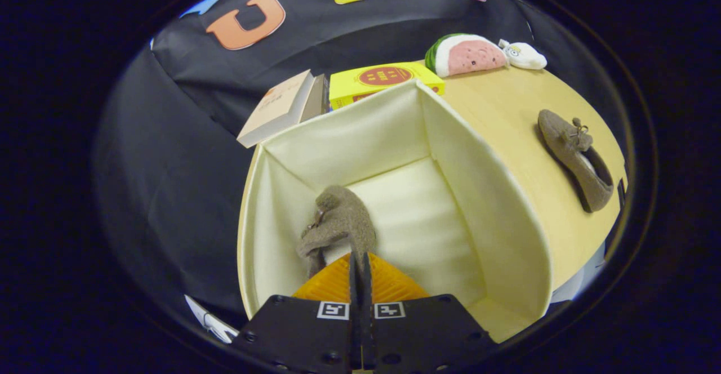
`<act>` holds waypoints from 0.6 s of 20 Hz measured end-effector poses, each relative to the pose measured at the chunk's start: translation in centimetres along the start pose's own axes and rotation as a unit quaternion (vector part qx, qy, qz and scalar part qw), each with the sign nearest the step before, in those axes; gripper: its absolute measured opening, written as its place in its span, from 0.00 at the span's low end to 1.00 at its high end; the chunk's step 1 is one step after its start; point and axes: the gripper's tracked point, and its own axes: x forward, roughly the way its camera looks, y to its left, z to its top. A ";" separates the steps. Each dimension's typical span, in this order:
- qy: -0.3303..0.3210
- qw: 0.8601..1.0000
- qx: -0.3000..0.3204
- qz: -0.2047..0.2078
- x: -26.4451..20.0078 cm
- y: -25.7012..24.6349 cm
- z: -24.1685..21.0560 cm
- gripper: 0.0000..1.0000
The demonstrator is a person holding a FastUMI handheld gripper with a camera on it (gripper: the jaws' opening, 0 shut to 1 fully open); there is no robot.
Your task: Open the storage box then place both shoes into the box .Put the left shoe in first, then the right shoe, with the right side of both shoes facing outward in a uniform manner.
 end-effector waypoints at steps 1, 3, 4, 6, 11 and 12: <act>0.000 1.000 -0.012 -0.007 0.1 0.3 0.0 0.02; 0.007 0.999 -0.028 -0.014 0.0 0.5 -0.4 0.02; 0.013 0.999 -0.034 -0.009 -0.2 0.6 -0.7 0.02; 0.025 0.999 -0.045 0.000 -0.4 0.7 -1.2 0.05; 0.018 0.997 -0.074 0.031 -2.7 0.7 -1.1 0.33; 0.010 0.996 -0.082 0.035 -3.5 0.7 -0.7 0.39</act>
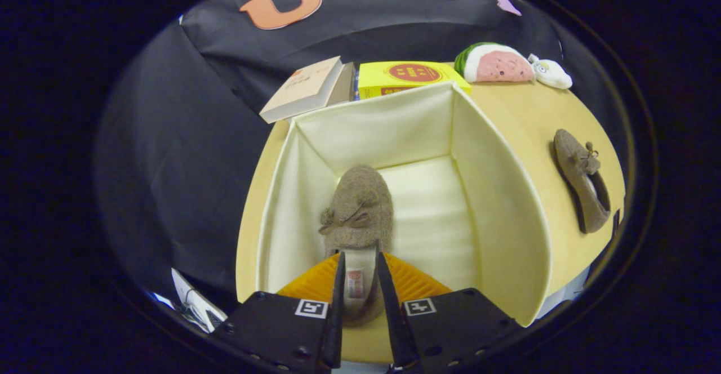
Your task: Open the storage box then place both shoes into the box .Put the left shoe in first, then the right shoe, with the right side of both shoes facing outward in a uniform manner.
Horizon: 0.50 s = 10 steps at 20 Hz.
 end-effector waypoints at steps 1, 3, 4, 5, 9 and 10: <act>-0.009 1.000 -0.010 0.005 -1.1 -0.1 0.4 0.46; -0.030 0.999 -0.032 0.014 -3.5 -0.4 1.2 0.58; -0.039 0.998 -0.043 0.020 -4.8 -0.6 1.7 0.64; -0.050 0.997 -0.053 0.022 -6.0 -0.9 2.1 0.69; -0.108 0.990 -0.096 -0.007 -11.0 -4.3 4.6 0.85; -0.119 0.988 -0.099 -0.013 -12.1 -5.3 5.2 0.85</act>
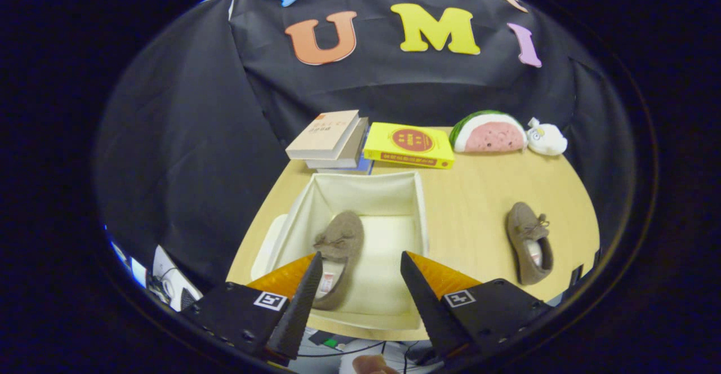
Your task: Open the storage box then place both shoes into the box .Put the left shoe in first, then the right shoe, with the right side of both shoes facing outward in a uniform manner.
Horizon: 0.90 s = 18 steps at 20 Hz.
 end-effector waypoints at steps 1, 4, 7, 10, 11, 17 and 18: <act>-0.007 1.000 -0.004 -0.004 -0.8 -1.2 0.4 0.85; -0.022 0.999 -0.012 -0.024 -2.6 -6.1 1.5 0.91; -0.013 0.999 0.007 -0.032 -3.0 -11.1 1.2 0.90; 0.013 0.999 0.021 -0.044 -2.1 -16.6 0.0 0.93; 0.018 0.998 0.026 -0.054 -1.6 -18.6 -0.3 0.93; 0.076 0.990 0.021 -0.114 2.3 -29.5 -3.7 0.93; 0.083 0.988 0.020 -0.127 3.0 -31.2 -4.0 0.94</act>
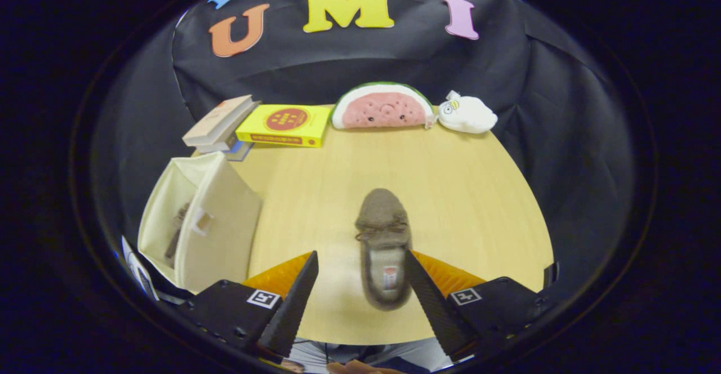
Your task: Open the storage box then place both shoes into the box .Put the left shoe in first, then the right shoe, with the right side of both shoes facing outward in a uniform manner.
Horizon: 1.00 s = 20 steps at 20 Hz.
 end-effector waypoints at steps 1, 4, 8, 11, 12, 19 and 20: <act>0.010 1.000 0.001 -0.011 1.1 -1.2 -0.2 0.94; 0.050 0.998 0.002 -0.029 3.9 -3.8 -1.3 0.91; 0.089 0.996 0.000 -0.032 6.5 -5.4 -2.8 0.83; 0.110 0.994 0.011 -0.019 7.8 -5.7 -3.4 0.69; 0.118 0.993 0.010 -0.007 8.0 -5.4 -3.4 0.64; 0.141 0.989 0.026 0.033 9.4 -4.0 -4.3 0.08; 0.140 0.989 0.022 0.035 9.4 -4.0 -4.4 0.08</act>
